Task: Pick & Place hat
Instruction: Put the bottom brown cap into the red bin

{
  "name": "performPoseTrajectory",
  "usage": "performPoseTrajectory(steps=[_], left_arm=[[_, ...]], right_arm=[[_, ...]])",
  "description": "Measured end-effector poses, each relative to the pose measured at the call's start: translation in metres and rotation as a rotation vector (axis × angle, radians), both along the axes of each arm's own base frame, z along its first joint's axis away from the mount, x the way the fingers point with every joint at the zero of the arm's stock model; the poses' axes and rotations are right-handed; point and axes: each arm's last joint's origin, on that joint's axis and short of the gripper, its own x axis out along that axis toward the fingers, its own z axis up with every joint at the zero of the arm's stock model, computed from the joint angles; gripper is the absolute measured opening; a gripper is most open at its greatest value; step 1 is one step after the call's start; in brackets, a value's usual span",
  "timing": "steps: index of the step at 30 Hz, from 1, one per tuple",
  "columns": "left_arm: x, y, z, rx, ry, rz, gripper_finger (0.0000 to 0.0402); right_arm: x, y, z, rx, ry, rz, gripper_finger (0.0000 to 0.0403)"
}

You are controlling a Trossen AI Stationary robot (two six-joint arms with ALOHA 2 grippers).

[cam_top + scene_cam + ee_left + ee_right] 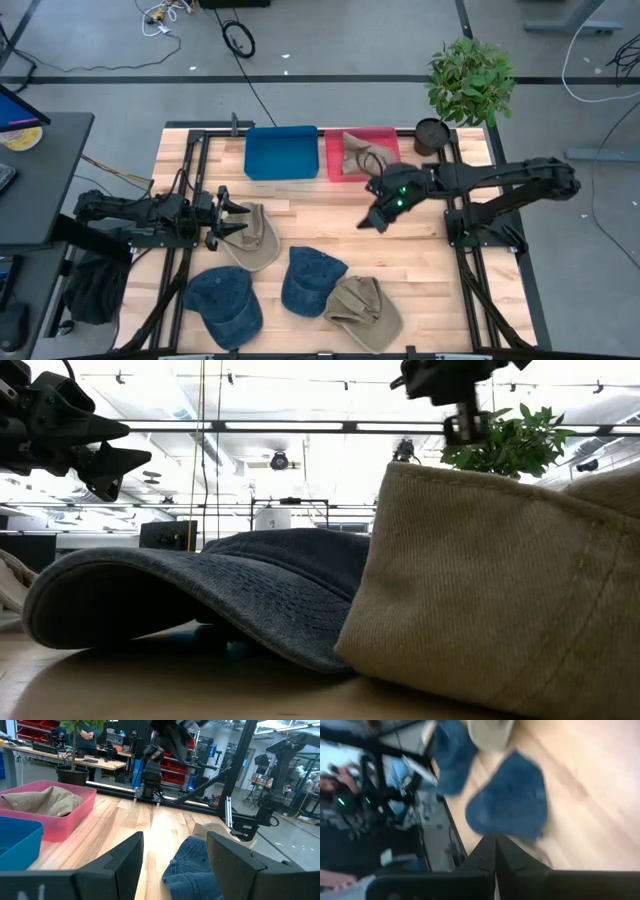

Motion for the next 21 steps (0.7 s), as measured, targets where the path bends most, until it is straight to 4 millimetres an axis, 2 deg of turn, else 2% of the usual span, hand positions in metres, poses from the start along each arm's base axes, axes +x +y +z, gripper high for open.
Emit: performPoseTrajectory(steps=[12, 17, 21], left_arm=[[0.000, 0.000, 0.000, 0.000, 0.000, 0.000, 0.0220], [0.000, 0.000, 0.000, 0.000, 0.000, 0.000, 0.0220], [0.000, 0.000, 0.000, 0.000, 0.000, 0.000, 0.0220]], right_arm=[[-0.027, 0.067, -0.011, 0.070, 0.226, 0.214, 0.0000], [-0.038, 0.084, -0.016, -0.018, 0.266, 0.241, 0.0002], [-0.044, 0.095, -0.030, -0.030, 0.290, 0.242, 0.0024]])
